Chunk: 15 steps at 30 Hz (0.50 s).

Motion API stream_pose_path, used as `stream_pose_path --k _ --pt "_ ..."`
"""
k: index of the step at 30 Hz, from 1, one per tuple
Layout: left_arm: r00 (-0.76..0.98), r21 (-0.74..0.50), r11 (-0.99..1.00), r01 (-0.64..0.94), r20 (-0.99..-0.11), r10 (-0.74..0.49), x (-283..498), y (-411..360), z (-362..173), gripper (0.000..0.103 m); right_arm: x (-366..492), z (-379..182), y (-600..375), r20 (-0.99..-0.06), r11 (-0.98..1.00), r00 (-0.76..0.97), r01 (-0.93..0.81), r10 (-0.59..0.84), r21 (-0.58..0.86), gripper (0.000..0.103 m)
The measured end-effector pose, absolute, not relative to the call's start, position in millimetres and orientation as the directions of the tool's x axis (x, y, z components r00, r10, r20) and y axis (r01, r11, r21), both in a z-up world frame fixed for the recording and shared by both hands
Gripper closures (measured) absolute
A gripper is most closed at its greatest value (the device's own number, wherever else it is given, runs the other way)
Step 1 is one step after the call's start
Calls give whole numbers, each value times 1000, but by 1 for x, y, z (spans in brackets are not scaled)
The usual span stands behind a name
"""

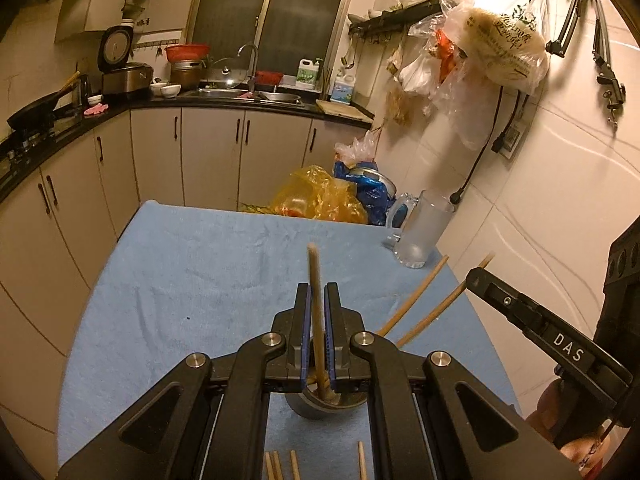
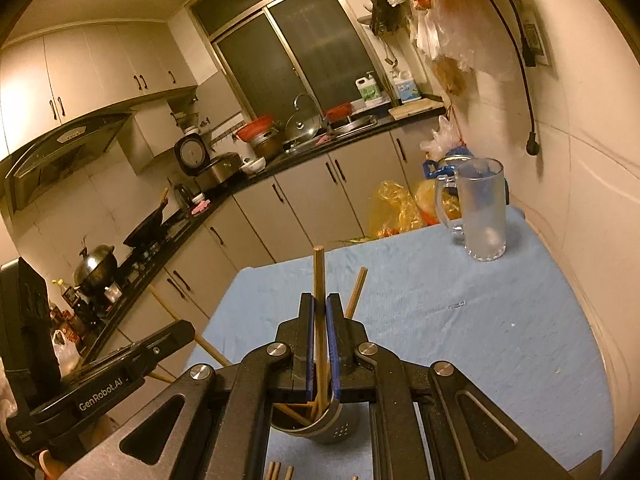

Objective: Organize utensils
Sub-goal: 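Lower the chopstick into the holder and open the right gripper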

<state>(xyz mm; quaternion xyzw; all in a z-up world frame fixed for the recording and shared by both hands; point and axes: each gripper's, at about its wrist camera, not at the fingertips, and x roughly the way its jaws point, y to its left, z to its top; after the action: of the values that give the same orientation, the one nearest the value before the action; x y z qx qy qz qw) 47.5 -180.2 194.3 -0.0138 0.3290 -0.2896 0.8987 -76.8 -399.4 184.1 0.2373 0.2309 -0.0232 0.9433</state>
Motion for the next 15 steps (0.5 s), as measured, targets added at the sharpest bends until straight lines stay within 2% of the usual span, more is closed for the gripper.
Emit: stream_pose_path --k 15 --pt "648 -207 820 534 -523 -554 7 -162 221 97 -121 197 -408 -401 866 913 138 77 481 95"
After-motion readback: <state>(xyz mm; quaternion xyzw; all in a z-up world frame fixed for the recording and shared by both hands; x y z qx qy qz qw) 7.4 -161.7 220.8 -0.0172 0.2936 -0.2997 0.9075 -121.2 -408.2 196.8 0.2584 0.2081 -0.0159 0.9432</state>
